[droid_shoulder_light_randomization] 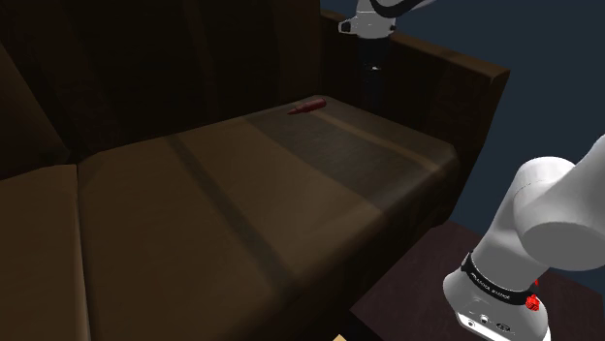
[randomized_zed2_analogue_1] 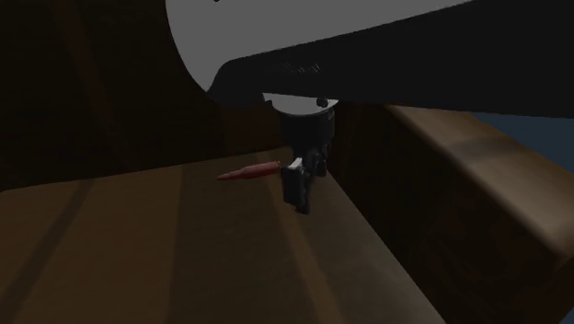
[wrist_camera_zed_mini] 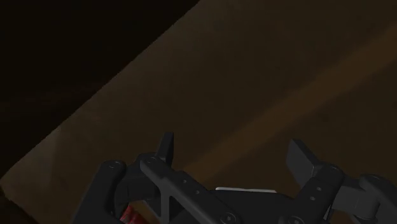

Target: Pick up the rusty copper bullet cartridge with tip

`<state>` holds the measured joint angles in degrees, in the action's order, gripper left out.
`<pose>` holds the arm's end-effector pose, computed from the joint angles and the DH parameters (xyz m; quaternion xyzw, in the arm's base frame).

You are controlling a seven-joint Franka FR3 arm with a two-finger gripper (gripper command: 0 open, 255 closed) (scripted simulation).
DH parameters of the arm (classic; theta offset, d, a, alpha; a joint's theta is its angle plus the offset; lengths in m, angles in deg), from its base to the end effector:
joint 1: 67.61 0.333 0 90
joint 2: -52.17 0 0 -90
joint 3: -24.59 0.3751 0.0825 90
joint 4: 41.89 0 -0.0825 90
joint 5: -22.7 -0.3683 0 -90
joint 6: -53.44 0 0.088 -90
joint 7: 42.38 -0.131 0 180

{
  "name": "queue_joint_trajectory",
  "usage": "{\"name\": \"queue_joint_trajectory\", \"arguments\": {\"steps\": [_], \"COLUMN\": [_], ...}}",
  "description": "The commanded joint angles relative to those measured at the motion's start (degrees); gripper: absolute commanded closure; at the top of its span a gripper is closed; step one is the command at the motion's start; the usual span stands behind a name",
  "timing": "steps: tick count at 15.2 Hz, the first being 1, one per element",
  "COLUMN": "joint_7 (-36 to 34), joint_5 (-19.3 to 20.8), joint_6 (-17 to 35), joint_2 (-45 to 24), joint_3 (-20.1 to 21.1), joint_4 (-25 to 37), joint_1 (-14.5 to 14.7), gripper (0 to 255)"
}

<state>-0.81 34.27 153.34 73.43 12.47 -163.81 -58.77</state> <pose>0.4045 -0.0601 0.5900 0.9341 0.3515 -0.0319 0.0531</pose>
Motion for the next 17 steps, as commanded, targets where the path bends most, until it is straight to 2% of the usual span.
{"name": "queue_joint_trajectory", "arguments": {"steps": [1,7,13,17], "joint_7": [6.31,23.86,40.05,39.99], "joint_5": [-0.87,-5.23,-10.34,-10.32], "joint_6": [1.78,4.06,3.61,5.93], "joint_2": [-4.47,-16.17,-27.08,-27.07], "joint_3": [-1.26,-3.01,-2.07,-1.97], "joint_4": [3.59,14.87,27.27,24.95], "joint_1": [1.35,4.10,5.32,5.27], "gripper": [0,0,0,0]}}
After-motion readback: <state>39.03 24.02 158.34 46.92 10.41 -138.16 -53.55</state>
